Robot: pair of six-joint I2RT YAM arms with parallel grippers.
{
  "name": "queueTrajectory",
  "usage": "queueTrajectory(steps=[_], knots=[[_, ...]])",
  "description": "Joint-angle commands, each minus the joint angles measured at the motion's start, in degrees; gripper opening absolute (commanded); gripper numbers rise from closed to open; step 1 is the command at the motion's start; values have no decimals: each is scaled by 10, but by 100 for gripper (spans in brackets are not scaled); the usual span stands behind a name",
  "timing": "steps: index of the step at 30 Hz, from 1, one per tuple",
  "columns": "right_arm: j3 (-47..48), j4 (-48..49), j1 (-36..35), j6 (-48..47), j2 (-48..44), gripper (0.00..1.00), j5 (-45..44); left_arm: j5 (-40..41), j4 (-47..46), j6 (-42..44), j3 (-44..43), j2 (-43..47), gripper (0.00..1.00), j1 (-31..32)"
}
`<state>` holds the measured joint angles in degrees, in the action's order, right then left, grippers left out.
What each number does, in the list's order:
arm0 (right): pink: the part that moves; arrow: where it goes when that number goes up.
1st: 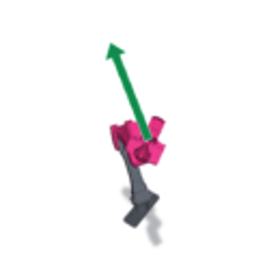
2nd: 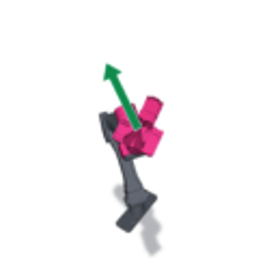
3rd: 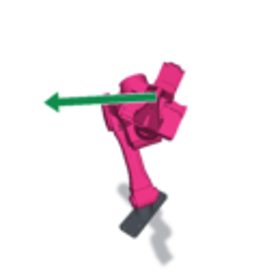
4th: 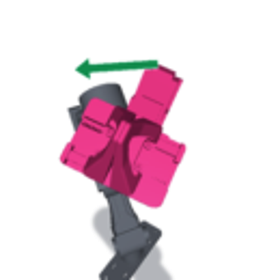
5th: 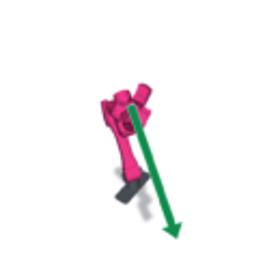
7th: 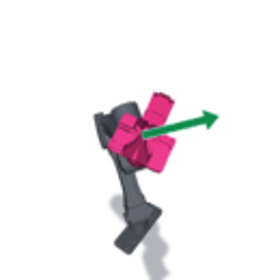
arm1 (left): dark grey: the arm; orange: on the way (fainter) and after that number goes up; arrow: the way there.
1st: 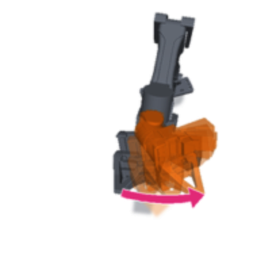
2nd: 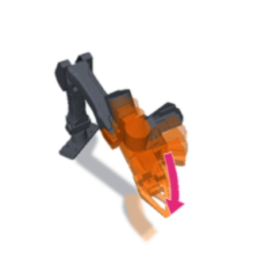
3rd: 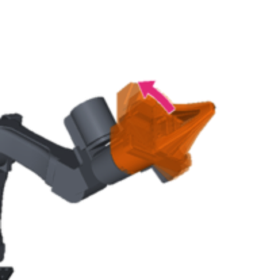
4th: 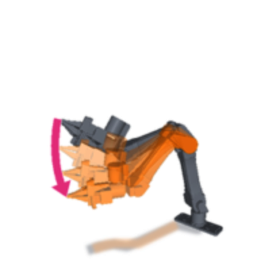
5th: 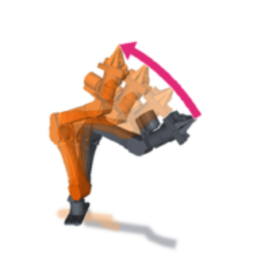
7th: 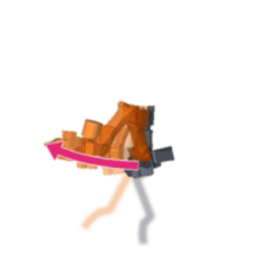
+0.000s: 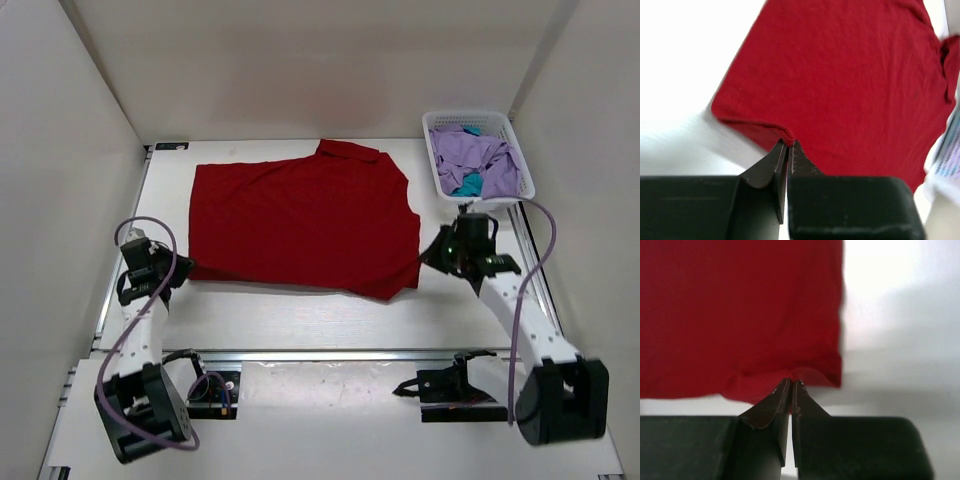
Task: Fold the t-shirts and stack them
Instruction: Fold the flattened tshirt in 1/3 of the way
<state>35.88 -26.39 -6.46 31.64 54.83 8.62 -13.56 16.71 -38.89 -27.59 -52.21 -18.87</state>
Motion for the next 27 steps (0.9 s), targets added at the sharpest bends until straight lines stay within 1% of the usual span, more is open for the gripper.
queueTrajectory(steps=[1,3,5,7,9,10,11,13,14,16,18,19,20,22,25,26,27], knots=[[92,112,-6,-20,80,0,11,-7,-79,-57,-25,-47,0,-10],[156,134,-3,-25,157,0,12,-5,-100,-72,-40,-89,0,-9],[198,150,1,-31,211,0,9,16,-113,-87,-53,-111,0,-8],[241,164,4,-32,260,0,7,17,-127,-95,-69,-144,0,-13],[301,166,13,-34,329,0,21,25,-135,-98,-99,-189,0,-8],[315,163,9,-36,363,0,20,30,-137,-94,-114,-214,0,-9],[341,160,12,-37,379,0,25,32,-137,-99,-124,-228,0,-6],[400,152,15,-44,439,0,32,42,-149,-102,-154,-279,0,9],[411,154,18,-46,450,0,32,44,-150,-105,-160,-292,0,10],[474,133,15,-53,500,0,32,32,-159,-115,-193,-340,0,17],[527,117,22,-67,538,0,24,42,-157,-113,-223,-369,0,22],[565,96,17,-69,562,0,24,45,-150,-111,-242,-385,0,28],[582,76,20,-76,586,0,25,49,-145,-109,-252,-392,1,29],[642,61,15,-90,620,0,24,66,-133,-97,-286,-414,4,35],[718,13,13,-103,671,0,14,57,-113,-97,-315,-446,18,29],[743,-10,12,-104,684,4,13,41,-109,-94,-319,-451,26,24],[756,-21,11,-105,689,10,11,36,-106,-91,-312,-447,32,18]])
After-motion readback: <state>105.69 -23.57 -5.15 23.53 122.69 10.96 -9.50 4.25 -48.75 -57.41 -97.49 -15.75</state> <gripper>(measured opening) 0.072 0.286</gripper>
